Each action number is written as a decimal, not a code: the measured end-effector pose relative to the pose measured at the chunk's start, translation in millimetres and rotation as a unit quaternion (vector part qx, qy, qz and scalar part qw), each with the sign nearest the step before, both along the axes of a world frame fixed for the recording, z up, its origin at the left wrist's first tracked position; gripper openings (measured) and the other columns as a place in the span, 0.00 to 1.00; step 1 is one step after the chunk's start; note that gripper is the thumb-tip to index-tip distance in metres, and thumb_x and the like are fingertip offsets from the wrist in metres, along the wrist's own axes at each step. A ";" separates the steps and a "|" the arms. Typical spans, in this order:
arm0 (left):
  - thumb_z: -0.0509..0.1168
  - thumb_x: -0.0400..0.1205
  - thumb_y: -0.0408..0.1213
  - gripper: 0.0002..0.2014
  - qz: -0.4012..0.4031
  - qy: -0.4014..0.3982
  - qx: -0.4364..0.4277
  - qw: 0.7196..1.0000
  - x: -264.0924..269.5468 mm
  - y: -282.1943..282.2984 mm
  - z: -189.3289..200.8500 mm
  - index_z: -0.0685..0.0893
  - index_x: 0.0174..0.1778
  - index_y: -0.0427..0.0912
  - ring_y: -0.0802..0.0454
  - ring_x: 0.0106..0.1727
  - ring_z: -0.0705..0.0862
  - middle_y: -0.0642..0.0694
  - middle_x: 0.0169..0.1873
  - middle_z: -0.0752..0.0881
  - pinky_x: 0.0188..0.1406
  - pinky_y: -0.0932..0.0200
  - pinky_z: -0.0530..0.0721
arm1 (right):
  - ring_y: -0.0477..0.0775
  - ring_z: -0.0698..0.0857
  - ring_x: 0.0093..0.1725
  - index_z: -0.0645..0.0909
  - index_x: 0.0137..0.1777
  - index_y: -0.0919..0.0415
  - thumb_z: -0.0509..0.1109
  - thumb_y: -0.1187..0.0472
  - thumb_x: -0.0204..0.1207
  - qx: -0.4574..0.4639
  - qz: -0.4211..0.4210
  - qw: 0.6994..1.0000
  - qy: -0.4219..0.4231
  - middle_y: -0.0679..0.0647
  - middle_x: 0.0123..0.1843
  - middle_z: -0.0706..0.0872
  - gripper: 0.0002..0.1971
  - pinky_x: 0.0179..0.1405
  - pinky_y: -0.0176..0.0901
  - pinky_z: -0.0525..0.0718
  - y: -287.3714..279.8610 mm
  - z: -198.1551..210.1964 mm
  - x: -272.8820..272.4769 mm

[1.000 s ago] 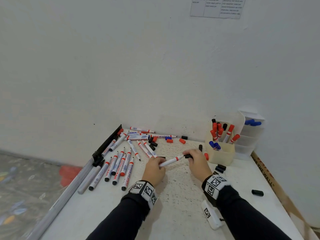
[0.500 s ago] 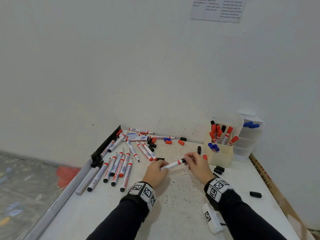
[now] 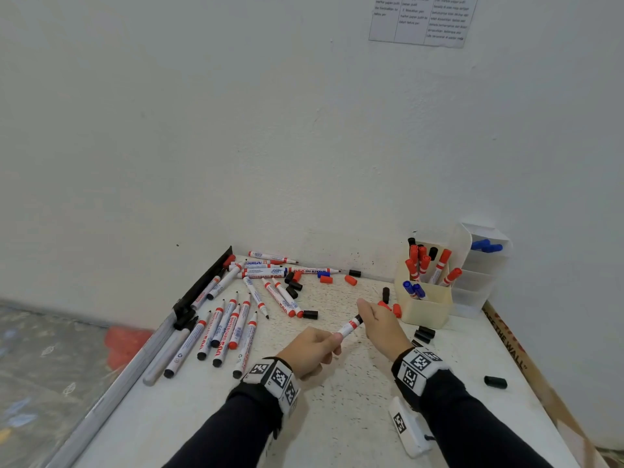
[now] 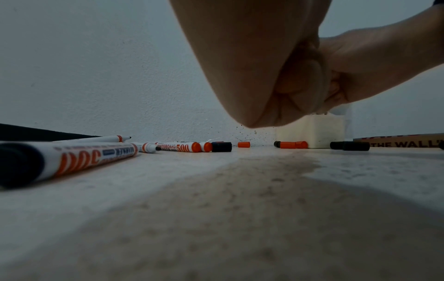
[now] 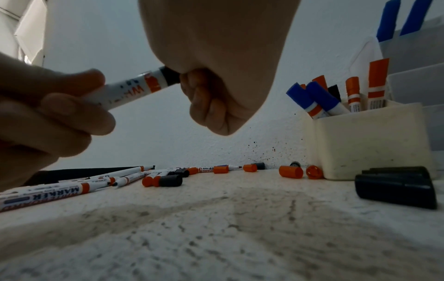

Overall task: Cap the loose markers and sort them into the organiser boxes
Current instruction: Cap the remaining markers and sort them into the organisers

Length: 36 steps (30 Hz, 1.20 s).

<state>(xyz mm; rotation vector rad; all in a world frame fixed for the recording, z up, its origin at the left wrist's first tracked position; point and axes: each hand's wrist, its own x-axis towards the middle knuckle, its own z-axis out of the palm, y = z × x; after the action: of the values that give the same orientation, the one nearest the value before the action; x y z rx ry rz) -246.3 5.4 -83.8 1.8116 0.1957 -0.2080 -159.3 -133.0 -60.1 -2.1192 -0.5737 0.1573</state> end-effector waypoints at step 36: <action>0.61 0.81 0.37 0.26 0.214 0.117 0.411 0.878 2.0 19.6 -15.3 0.62 0.75 0.42 0.43 0.69 0.71 0.39 0.67 0.70 0.67 0.51 0.77 | 0.50 0.81 0.36 0.76 0.56 0.62 0.58 0.56 0.83 0.149 -0.168 0.959 -0.172 0.53 0.40 0.81 0.11 0.33 0.38 0.79 -46.0 84.0 68.0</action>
<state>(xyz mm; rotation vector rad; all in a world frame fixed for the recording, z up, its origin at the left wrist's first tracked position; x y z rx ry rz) -244.3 25.0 -99.1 2.5159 0.9679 -0.0171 -91.3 -179.0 23.8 -1.9199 -0.3956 -0.4696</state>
